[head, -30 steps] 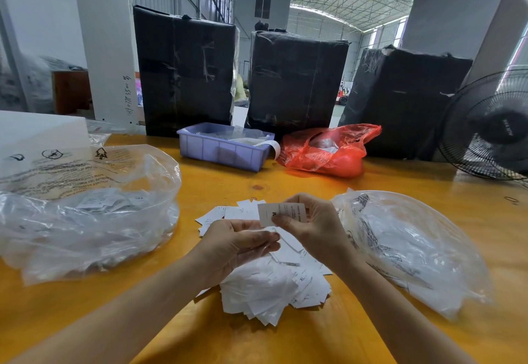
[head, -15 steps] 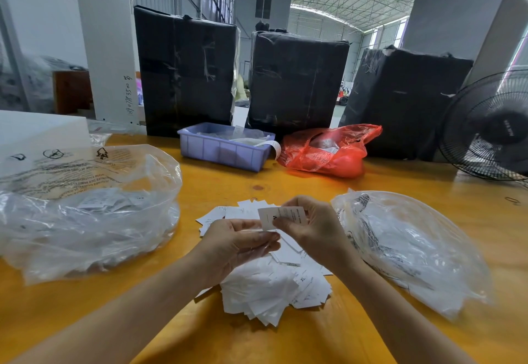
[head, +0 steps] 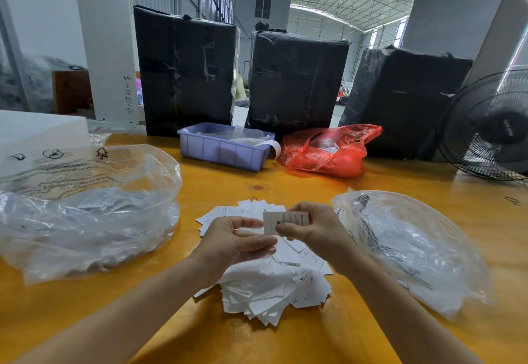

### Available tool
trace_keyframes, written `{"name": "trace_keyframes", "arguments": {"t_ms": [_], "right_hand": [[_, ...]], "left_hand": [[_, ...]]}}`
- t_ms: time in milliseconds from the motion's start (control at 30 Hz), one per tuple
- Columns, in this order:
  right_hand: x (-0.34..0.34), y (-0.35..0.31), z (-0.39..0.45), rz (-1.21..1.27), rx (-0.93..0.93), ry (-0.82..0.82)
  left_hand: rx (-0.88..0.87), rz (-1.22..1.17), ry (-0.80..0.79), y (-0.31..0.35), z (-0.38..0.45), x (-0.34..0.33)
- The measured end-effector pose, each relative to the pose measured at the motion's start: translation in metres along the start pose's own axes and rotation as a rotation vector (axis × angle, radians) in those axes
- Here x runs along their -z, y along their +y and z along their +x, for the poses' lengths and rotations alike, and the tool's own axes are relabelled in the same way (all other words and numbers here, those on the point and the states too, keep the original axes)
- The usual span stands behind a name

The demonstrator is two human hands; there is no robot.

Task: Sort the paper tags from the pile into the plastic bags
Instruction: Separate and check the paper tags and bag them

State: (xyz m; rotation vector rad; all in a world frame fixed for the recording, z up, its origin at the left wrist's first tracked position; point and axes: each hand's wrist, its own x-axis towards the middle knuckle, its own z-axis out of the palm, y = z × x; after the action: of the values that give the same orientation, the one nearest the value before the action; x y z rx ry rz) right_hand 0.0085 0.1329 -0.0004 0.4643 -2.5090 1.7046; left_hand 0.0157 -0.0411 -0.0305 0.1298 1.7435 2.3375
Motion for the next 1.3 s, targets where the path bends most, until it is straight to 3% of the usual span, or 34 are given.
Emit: {"name": "trace_keyframes", "arguments": {"t_ms": [300,400,500,600,667,833,1067,1167,1300], "right_hand": [[0.001,0.003,0.000,-0.015,-0.067,-0.040],[0.004,0.002,0.003,0.217,-0.146,0.054],[0.015,-0.002,0.002,0.453,-0.199,-0.039],[0.016,-0.006,-0.003,0.280,-0.191,-0.303],[0.008,-0.007,-0.004,0.176,-0.158,-0.383],[-0.004,-0.008,-0.003,0.115,-0.003,-0.240],[-0.007,-0.008,-0.006,0.162,0.136,-0.113],[-0.007,-0.007,-0.006,0.056,0.098,-0.200],[0.003,-0.012,-0.004,0.082,0.039,-0.227]], "left_hand": [[-0.013,0.018,0.025,0.001,-0.001,-0.001],[-0.043,0.058,0.093,0.000,0.001,0.000],[-0.071,0.049,0.146,0.004,0.003,0.001],[-0.103,0.092,0.144,0.013,0.000,-0.003],[-0.161,0.178,0.122,0.019,-0.003,-0.005],[-0.169,0.177,0.131,0.028,-0.003,-0.005],[0.167,-0.096,0.017,0.034,-0.006,0.001],[0.077,0.003,0.085,0.033,-0.005,0.001],[-0.019,-0.110,0.132,0.034,-0.005,0.000]]}}
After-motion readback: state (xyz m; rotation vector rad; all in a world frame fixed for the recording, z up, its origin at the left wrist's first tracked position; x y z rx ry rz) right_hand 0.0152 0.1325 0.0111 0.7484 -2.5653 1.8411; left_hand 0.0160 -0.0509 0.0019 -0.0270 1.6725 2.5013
